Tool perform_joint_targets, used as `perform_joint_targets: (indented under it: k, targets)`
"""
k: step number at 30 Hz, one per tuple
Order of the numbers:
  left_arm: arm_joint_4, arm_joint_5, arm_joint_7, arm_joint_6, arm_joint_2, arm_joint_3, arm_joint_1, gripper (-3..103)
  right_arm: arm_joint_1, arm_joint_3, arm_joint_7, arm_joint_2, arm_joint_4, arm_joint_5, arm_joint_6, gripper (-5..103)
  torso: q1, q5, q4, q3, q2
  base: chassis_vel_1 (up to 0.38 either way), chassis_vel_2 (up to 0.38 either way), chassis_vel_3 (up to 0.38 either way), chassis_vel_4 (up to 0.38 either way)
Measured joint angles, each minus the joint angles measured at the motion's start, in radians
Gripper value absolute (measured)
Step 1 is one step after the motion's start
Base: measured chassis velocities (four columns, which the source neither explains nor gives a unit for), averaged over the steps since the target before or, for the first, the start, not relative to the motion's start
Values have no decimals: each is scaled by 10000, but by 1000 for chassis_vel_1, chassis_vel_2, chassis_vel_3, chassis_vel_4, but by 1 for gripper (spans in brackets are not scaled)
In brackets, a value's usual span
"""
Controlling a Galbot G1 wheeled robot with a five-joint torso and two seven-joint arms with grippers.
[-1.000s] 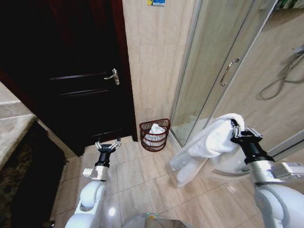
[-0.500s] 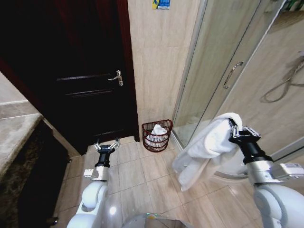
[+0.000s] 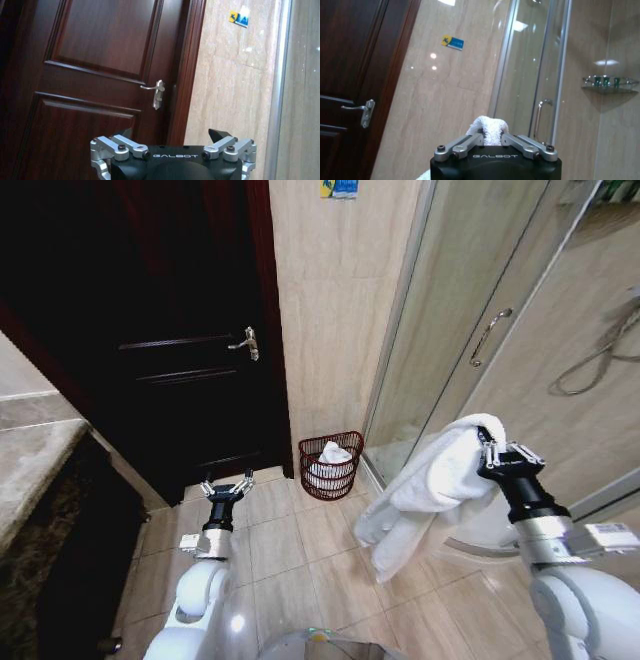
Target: Discard the used towel into the hamper.
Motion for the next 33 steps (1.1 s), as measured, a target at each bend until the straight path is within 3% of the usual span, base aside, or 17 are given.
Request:
perform_joint_targets:
  k: [19,33]
  targets:
    - [35,189,-267,-212,-16,-12,72,100,-37,12,-181,15,-118,29,114,3,-17,0,1,-20,-31,6,23,22,-1]
    - [-108,237,-331,-255,-64,31,229,100,-235,-115,-243,91,-39,-20,316,3,-17,-1,-1,-24,-43,-172,177,173,-173]
